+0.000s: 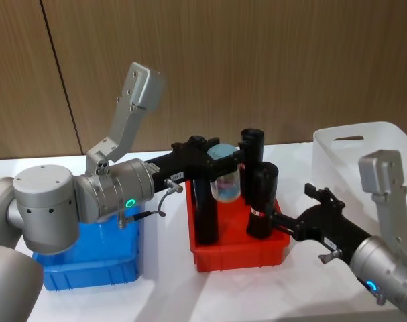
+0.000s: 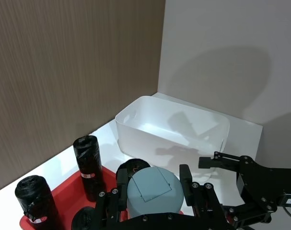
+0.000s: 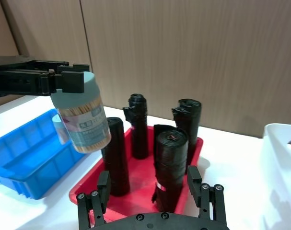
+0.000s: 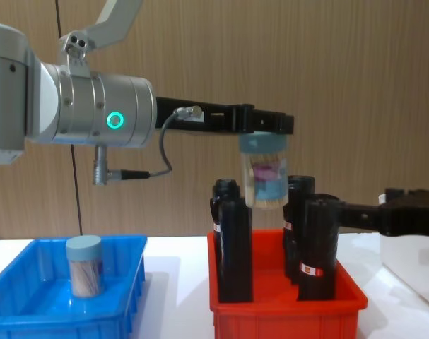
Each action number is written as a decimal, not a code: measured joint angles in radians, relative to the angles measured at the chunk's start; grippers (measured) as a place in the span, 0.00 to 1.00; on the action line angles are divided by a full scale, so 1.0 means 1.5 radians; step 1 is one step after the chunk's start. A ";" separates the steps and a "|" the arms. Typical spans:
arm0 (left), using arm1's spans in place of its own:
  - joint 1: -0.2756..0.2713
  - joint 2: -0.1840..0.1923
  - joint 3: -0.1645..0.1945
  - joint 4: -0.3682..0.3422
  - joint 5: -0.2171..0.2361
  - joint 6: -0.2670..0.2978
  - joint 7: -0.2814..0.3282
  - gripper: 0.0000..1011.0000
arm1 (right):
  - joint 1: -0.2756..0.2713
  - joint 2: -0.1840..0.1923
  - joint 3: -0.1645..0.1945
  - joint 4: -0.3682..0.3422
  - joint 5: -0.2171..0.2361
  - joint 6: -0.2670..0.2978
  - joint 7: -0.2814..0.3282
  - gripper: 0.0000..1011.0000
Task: Pick the cotton swabs from the blue box and place them into the white box.
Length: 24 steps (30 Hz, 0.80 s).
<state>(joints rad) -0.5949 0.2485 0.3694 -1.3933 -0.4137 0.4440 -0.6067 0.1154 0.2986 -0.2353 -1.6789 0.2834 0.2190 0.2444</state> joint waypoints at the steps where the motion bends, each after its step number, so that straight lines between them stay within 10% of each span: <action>1: 0.000 0.000 0.000 0.000 0.000 0.000 0.000 0.65 | 0.002 -0.001 0.000 0.002 0.001 0.003 0.004 0.99; 24: -0.001 -0.001 0.000 0.001 0.000 0.000 -0.001 0.65 | 0.084 -0.044 -0.015 0.070 0.022 0.063 0.071 0.99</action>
<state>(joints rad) -0.5965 0.2473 0.3695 -1.3916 -0.4138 0.4441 -0.6082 0.2421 0.2332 -0.2582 -1.5744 0.3169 0.3138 0.3503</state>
